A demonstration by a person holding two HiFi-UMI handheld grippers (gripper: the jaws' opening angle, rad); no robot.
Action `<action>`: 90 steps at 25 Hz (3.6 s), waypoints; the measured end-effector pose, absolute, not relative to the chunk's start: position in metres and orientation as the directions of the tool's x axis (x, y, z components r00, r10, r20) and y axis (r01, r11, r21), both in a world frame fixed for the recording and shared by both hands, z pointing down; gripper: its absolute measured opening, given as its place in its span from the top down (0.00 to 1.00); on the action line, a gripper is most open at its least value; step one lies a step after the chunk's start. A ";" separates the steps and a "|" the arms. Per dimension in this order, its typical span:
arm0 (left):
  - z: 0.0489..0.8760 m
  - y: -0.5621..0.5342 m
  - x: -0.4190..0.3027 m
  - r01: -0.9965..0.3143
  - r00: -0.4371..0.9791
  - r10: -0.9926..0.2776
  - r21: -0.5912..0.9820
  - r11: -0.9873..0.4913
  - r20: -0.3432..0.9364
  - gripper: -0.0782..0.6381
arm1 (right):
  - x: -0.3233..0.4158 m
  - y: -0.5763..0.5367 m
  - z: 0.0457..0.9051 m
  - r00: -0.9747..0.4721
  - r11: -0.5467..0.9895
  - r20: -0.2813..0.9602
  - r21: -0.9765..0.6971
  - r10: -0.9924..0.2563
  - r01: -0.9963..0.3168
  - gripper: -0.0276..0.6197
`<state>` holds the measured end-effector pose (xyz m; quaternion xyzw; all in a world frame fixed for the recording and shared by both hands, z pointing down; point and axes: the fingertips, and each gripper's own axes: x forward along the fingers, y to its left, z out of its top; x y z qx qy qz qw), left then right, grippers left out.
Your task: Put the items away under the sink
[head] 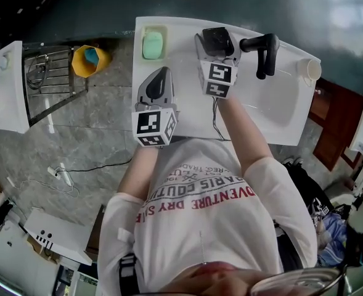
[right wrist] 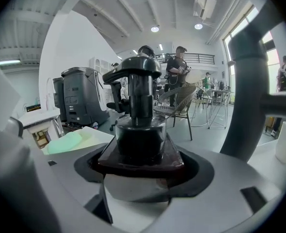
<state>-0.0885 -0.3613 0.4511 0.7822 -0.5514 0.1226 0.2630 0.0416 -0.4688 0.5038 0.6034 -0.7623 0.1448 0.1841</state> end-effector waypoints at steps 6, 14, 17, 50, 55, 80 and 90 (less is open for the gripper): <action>0.440 -0.346 -0.098 -0.928 0.359 -0.809 0.268 -0.257 0.465 0.85 | 0.042 -0.447 0.493 -0.234 0.254 0.470 -0.021 -0.851 -0.967 0.38; 0.419 -0.304 -0.110 -0.923 0.371 -0.820 0.267 -0.276 0.436 0.85 | 0.029 -0.392 0.449 -0.282 0.294 0.416 -0.036 -0.864 -0.955 0.38; 0.405 -0.280 -0.113 -0.920 0.382 -0.824 0.260 -0.294 0.418 0.85 | 0.025 -0.360 0.432 -0.302 0.299 0.403 -0.072 -0.864 -0.952 0.38; 0.464 -0.021 -0.098 -0.927 0.363 -0.811 0.265 -0.265 0.459 0.85 | 0.051 -0.037 0.497 -0.357 0.350 0.494 -0.112 -0.793 -0.930 0.38; 0.536 -0.016 -0.080 -0.935 0.348 -0.823 0.233 -0.268 0.448 0.85 | 0.055 -0.028 0.575 -0.411 0.421 0.504 -0.101 -0.760 -0.901 0.38; 0.785 -0.061 -0.084 -0.924 0.380 -0.901 0.139 -0.357 0.209 0.85 | 0.052 -0.141 0.834 -0.347 0.376 0.333 0.026 -0.877 -0.926 0.38; 0.801 -0.060 -0.094 -0.922 0.387 -0.891 0.113 -0.370 0.236 0.85 | 0.063 -0.211 0.833 -0.254 0.281 0.311 0.045 -0.916 -0.959 0.38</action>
